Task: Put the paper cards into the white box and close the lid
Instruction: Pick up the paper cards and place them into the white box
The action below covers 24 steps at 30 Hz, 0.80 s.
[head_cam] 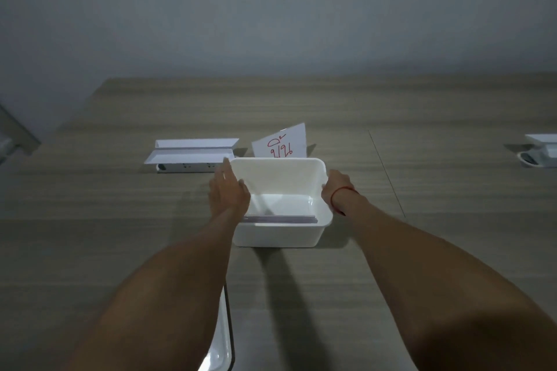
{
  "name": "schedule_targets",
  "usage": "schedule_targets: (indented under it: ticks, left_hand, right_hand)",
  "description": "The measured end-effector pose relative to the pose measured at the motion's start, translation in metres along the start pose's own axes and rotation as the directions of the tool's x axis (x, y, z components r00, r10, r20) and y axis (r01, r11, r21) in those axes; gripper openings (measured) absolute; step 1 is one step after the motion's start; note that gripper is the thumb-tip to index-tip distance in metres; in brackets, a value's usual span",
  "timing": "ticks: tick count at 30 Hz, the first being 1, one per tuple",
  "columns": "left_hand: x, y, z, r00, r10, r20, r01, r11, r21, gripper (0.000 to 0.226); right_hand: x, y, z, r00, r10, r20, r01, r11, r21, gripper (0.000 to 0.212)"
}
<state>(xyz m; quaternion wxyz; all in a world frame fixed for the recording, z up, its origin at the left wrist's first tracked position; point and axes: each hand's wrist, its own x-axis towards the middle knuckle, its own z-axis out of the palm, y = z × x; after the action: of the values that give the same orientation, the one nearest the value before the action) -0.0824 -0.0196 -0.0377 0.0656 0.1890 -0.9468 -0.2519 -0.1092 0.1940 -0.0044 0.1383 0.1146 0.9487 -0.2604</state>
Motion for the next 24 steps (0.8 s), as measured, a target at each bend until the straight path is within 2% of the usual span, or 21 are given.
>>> schedule_targets:
  ticks: [4, 7, 10, 13, 17, 19, 24]
  left_hand:
    - [0.033, -0.008, -0.003, 0.986, -0.137, 0.098, 0.146, 0.985, -0.089, 0.041]
    - [0.053, -0.016, -0.004, 0.982, -0.055, 0.183, 0.082, 0.986, -0.144, 0.050]
    - [0.071, -0.026, -0.002, 0.979, -0.027, 0.204, 0.061, 0.985, -0.162, 0.045]
    - [0.086, -0.030, 0.002, 0.971, -0.053, 0.233, 0.092, 0.983, -0.160, 0.047]
    - [0.094, -0.024, 0.003, 0.959, -0.083, 0.271, 0.118, 0.986, -0.118, 0.052]
    - [0.097, -0.021, 0.002, 0.957, -0.116, 0.265, 0.132, 0.990, -0.042, 0.048]
    - [0.104, -0.013, 0.003, 0.955, -0.183, 0.232, 0.184, 0.983, 0.016, 0.032]
  right_hand:
    - [0.029, -0.032, 0.002, 0.994, -0.020, -0.111, 0.021, 1.000, 0.009, 0.041]
    - [0.058, -0.064, 0.009, 0.975, -0.163, -0.151, 0.165, 0.986, 0.001, 0.039]
    - [0.087, -0.092, 0.021, 0.953, -0.286, -0.099, 0.282, 0.958, -0.053, 0.040]
    - [0.111, -0.110, 0.034, 0.938, -0.344, -0.047, 0.334, 0.931, -0.147, 0.044]
    - [0.130, -0.119, 0.044, 0.939, -0.344, -0.023, 0.329, 0.915, -0.231, 0.060]
    - [0.139, -0.125, 0.046, 0.935, -0.354, -0.012, 0.341, 0.910, -0.236, 0.066]
    - [0.149, -0.129, 0.046, 0.934, -0.353, 0.059, 0.351, 0.867, -0.354, 0.056]
